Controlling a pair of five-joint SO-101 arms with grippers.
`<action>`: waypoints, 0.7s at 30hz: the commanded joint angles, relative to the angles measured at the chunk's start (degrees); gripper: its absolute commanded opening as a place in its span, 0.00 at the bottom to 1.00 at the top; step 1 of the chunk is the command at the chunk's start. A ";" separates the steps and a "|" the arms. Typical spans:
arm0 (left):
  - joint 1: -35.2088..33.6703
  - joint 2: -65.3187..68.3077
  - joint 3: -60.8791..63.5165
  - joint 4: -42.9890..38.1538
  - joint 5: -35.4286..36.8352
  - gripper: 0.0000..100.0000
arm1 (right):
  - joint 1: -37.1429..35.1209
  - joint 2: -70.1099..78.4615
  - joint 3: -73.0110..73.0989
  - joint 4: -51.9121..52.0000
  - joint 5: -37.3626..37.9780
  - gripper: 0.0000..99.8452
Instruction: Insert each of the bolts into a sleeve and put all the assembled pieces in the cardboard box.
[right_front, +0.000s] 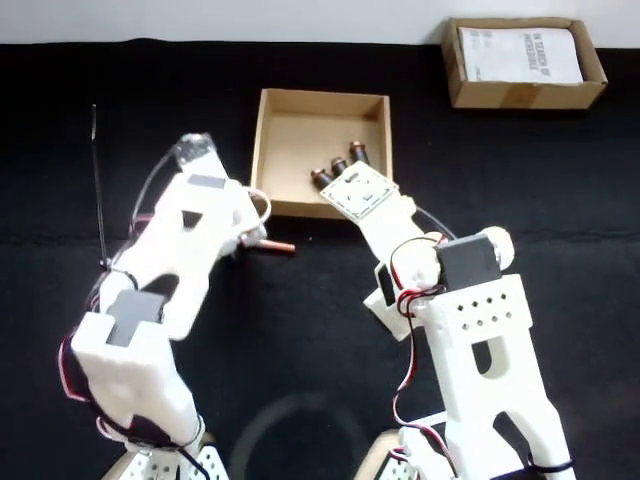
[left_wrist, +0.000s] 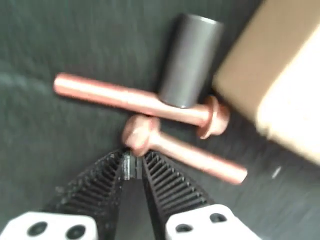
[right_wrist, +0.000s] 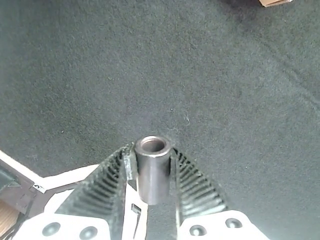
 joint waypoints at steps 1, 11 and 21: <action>-2.95 4.44 -9.19 -1.49 1.05 0.01 | 0.57 -1.27 -0.13 -0.57 0.53 0.01; 3.21 -1.27 -21.67 21.36 1.14 0.01 | 0.66 -1.19 5.23 -5.93 2.11 0.01; 3.38 -2.86 -21.93 24.62 1.14 0.20 | 0.66 -1.19 5.32 -8.75 2.20 0.01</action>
